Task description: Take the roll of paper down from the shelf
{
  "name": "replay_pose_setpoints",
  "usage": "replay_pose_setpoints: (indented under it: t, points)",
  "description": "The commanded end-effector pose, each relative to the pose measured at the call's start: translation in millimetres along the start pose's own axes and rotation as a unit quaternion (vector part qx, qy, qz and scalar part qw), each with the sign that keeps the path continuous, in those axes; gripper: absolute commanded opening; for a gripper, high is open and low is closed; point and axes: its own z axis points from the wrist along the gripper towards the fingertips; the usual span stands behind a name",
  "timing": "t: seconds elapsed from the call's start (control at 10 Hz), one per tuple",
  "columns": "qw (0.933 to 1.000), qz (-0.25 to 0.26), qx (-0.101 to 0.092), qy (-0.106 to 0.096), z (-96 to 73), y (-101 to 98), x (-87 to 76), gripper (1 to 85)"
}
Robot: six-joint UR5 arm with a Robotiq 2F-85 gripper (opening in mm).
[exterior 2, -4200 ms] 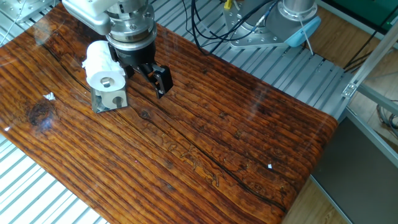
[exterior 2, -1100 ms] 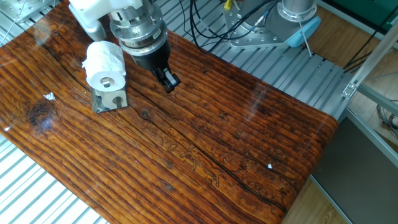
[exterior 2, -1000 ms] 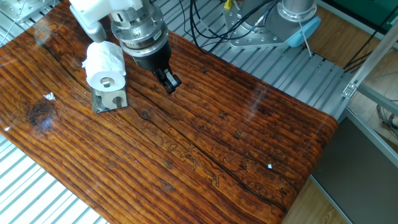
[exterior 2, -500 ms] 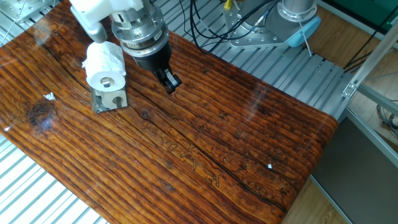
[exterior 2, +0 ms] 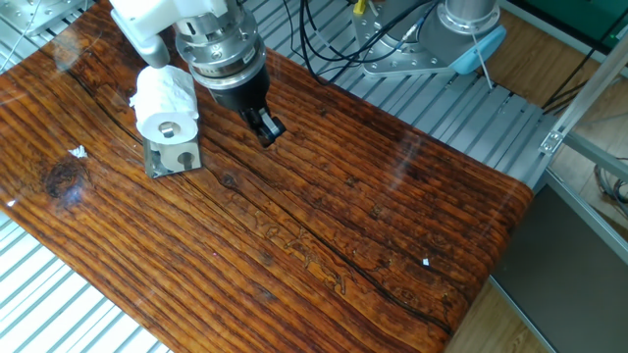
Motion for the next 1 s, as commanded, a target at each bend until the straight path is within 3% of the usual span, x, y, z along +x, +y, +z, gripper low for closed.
replay_pose_setpoints:
  t: [0.0,0.9]
  points:
    - [1.0,-0.003,-0.003,-0.001,-2.1,1.5,-0.1,1.0]
    - [1.0,-0.001,-0.003,0.001,-1.9,2.4,-0.3,1.0]
